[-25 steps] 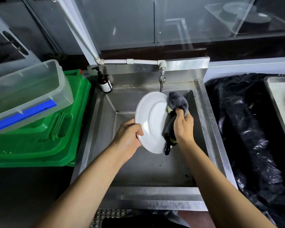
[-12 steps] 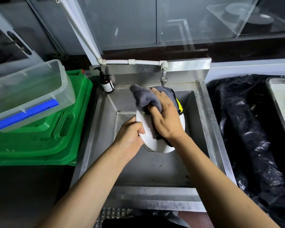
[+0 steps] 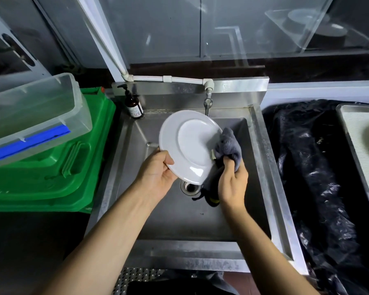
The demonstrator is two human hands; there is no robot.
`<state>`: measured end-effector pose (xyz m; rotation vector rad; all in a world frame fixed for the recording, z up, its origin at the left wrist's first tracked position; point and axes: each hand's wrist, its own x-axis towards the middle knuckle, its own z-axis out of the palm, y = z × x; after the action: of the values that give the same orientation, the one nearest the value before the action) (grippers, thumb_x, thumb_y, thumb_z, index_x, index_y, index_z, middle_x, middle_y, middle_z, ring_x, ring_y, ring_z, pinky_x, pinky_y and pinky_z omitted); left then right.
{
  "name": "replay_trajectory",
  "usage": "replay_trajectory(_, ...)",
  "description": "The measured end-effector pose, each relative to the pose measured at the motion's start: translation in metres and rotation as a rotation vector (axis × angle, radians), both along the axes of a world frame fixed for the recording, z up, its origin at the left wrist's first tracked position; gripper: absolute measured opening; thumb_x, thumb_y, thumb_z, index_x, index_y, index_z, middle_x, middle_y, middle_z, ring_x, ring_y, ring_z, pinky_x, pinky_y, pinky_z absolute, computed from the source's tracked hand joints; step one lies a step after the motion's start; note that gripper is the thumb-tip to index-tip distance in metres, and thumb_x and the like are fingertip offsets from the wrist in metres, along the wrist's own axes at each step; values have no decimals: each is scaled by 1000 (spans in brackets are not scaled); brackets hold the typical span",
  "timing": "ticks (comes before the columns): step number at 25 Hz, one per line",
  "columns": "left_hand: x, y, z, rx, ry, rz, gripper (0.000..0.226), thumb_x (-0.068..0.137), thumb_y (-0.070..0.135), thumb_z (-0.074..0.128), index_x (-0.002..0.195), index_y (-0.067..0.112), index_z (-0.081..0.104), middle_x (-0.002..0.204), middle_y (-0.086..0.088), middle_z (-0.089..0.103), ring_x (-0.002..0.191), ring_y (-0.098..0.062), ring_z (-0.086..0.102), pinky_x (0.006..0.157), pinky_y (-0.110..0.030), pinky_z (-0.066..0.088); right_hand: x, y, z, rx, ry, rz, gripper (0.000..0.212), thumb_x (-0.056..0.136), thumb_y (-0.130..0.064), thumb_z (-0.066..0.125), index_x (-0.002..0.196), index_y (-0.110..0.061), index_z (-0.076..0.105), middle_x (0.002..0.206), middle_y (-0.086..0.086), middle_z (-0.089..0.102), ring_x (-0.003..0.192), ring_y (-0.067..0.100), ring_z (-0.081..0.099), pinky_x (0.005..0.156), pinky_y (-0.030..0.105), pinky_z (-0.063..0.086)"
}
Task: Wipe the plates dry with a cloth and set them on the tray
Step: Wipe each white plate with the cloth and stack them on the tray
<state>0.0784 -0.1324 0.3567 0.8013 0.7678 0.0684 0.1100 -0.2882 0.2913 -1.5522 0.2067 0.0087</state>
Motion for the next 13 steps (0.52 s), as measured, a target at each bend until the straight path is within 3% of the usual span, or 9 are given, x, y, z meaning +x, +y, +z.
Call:
replay_trajectory(2, 0, -5, 0, -29, -15, 20, 43, 77, -13, 35, 98, 11, 63, 91, -7, 74, 85, -22, 71, 68, -34, 63, -17, 5, -6, -26, -62, 41, 46, 97, -27, 47, 137, -10, 59, 137, 3, 63, 126, 10, 57, 110, 37, 45)
replay_trajectory(4, 3, -9, 1, -33, -46, 37, 43, 77, -14, 32, 93, 10, 64, 87, -8, 75, 79, -22, 73, 65, -32, 62, -30, 10, -10, -60, -133, 115, 57, 98, -27, 48, 153, -13, 43, 159, -1, 44, 149, 9, 36, 123, 33, 29)
replay_trajectory(6, 7, -15, 3, -5, -62, 42, 42, 80, -14, 30, 89, 8, 64, 84, -10, 74, 75, -22, 72, 68, -30, 61, -42, 16, -13, -159, -279, 207, 58, 100, -24, 48, 155, -9, 39, 163, -3, 35, 155, 9, 22, 128, 40, 18)
replay_trajectory(9, 13, -21, 8, -60, -17, 14, 27, 90, -6, 38, 95, 1, 63, 85, -16, 65, 77, -25, 63, 68, -31, 58, -48, 21, -14, -260, -631, 397, 56, 103, -28, 44, 154, -6, 38, 162, 7, 37, 154, 22, 27, 127, 49, 12)
replay_trajectory(11, 14, -21, 11, -96, 1, -28, 21, 92, -2, 42, 97, 5, 61, 79, -16, 61, 69, -26, 61, 63, -32, 59, -48, 17, -16, -265, -721, 465, 56, 106, -37, 38, 154, -8, 37, 160, 11, 40, 152, 28, 32, 126, 54, 13)
replay_trajectory(13, 14, -16, 9, 2, 22, 41, 29, 84, -9, 36, 80, 10, 57, 68, -11, 59, 61, -24, 59, 65, -32, 56, -52, 8, -24, -242, -698, 456, 60, 107, -42, 36, 153, -4, 40, 159, 12, 42, 150, 29, 35, 126, 54, 15)
